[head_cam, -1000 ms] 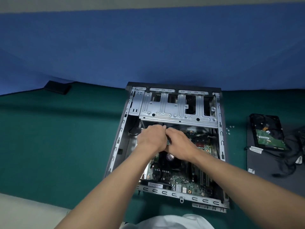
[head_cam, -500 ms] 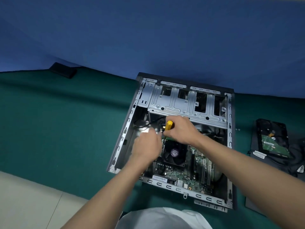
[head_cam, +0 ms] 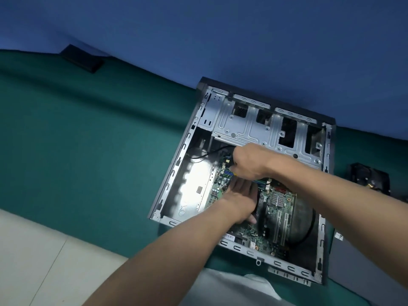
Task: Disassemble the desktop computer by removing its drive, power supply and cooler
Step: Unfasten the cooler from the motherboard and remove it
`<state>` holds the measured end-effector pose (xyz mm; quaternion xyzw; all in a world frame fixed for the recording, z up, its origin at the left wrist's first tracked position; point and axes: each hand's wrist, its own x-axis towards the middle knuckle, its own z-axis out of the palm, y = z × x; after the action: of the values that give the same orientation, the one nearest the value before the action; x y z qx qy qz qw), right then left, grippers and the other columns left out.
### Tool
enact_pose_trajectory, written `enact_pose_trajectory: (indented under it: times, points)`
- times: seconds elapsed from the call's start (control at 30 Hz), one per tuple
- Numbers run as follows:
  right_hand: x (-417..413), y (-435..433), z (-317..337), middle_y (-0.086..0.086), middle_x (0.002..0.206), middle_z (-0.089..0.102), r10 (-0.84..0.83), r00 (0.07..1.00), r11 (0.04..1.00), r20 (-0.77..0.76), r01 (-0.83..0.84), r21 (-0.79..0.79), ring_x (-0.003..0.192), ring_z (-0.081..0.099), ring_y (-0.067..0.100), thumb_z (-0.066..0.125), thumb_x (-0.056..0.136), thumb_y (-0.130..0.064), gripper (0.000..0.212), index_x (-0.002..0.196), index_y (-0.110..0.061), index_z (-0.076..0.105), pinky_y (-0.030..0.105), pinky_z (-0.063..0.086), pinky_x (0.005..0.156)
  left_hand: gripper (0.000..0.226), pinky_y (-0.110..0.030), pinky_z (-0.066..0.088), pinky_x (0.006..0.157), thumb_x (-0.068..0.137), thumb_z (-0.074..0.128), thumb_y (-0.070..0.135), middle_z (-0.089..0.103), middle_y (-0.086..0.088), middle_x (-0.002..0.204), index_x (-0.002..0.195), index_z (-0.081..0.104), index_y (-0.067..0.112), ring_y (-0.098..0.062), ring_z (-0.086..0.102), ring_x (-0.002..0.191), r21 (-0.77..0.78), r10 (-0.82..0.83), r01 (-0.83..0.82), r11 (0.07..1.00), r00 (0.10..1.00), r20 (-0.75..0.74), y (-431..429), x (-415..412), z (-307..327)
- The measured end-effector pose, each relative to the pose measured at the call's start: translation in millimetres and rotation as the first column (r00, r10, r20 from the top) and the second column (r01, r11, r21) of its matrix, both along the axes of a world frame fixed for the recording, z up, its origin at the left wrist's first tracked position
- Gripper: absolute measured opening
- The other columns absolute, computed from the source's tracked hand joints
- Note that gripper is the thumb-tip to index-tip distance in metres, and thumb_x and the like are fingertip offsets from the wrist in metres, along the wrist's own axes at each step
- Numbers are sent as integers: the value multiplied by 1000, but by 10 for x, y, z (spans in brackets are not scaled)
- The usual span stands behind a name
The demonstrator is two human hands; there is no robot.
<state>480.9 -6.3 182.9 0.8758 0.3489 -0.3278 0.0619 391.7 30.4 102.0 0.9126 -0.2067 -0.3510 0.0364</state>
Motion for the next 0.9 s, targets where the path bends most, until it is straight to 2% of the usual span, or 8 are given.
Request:
enact_pose_trajectory:
  times: [0.1,0.2,0.27,0.43,0.53,0.63,0.77,0.9]
  points:
    - [-50,-28,34,2,60,46,90,995,996,49,-90,0,52,43,15,46,95,-23,38,59,-14,43,26,30,46,100,-50,-1,120,90,57,51,8,-25,156,149,1,-7,-42,1,146,-53,19,-15,998,997,81,12,-35,49]
    - [-114,-68,109,3,56,44,232,968,973,96,-231,-21,50,41,16,47,94,-20,39,56,-13,41,27,31,45,83,-44,20,116,90,61,44,34,-25,143,145,20,-4,-38,32,133,-139,90,-93,986,996,-28,9,-22,104]
    - [-201,-59,122,3,60,51,354,926,935,129,-350,-55,56,54,20,44,93,-15,33,61,-10,47,27,37,46,63,-40,40,105,92,63,38,54,-18,124,134,37,-1,-29,53,105,-199,194,-229,953,964,-180,13,-15,85]
    - [-345,-72,128,5,92,65,523,835,850,169,-526,-36,85,60,23,36,100,-15,30,96,-8,66,31,52,77,34,-37,52,84,98,57,32,67,-13,110,116,48,4,-26,66,88,-192,354,-440,877,863,-360,5,-77,-51]
    - [-337,-138,149,5,104,60,541,817,834,200,-551,-8,91,53,19,40,103,-22,27,103,-9,64,28,50,83,43,-36,48,95,94,62,25,63,-8,113,127,46,2,-21,59,91,-264,338,-385,884,918,-208,-5,-110,-14]
    - [-326,-161,174,2,93,57,506,840,858,195,-514,-9,83,52,18,44,100,-20,23,99,-10,64,27,48,68,66,-37,35,103,90,65,36,51,-14,128,138,38,0,-26,47,108,-223,196,-188,957,981,13,9,-123,52]
    - [-231,-197,234,4,81,61,283,924,952,255,-303,41,76,61,25,48,93,-28,22,81,-15,60,34,50,62,97,-53,0,119,92,54,50,6,-25,156,149,2,-9,-42,-1,145,-20,2,1,1000,992,129,38,-125,56]
    - [-109,-315,271,6,81,65,-103,981,963,164,57,262,84,60,31,54,92,-41,18,95,-23,55,41,51,71,64,-55,-9,118,97,53,15,4,-29,157,147,21,-8,-42,-14,146,-57,96,-95,994,995,21,-69,-222,84]
